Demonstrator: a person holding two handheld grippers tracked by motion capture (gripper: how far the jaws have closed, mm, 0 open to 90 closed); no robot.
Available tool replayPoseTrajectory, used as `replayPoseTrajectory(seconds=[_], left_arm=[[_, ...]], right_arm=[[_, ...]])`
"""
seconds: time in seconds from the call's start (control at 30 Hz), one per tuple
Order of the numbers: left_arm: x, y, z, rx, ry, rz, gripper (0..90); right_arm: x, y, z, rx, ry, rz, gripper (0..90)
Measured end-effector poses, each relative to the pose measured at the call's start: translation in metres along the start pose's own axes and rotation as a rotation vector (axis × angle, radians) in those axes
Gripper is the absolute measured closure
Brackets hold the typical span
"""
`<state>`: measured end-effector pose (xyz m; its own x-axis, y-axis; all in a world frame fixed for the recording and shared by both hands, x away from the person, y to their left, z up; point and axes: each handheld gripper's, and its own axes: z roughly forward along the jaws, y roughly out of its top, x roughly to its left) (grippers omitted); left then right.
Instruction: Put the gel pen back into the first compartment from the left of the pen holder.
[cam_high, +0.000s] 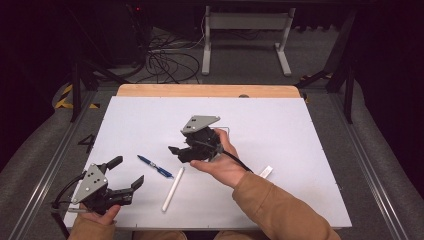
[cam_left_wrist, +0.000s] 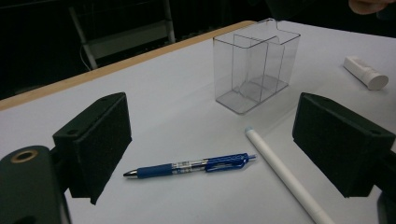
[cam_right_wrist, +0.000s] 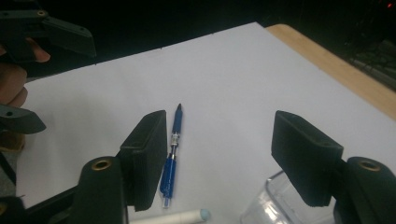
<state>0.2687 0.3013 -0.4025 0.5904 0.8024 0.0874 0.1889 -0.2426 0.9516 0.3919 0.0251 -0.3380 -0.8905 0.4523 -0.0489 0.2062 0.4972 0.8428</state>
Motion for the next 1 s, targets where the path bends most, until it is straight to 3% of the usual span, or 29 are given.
replayPoseTrajectory(seconds=[0.47, 1.0], left_arm=[[0.003, -0.002, -0.004, -0.01, 0.011, -0.021, 12.5], [0.003, -0.003, -0.005, -0.007, 0.01, -0.016, 12.5]], right_arm=[[0.009, -0.005, 0.052, 0.112, 0.084, 0.048, 42.5], [0.011, -0.015, 0.093, 0.22, 0.091, 0.067, 46.9]])
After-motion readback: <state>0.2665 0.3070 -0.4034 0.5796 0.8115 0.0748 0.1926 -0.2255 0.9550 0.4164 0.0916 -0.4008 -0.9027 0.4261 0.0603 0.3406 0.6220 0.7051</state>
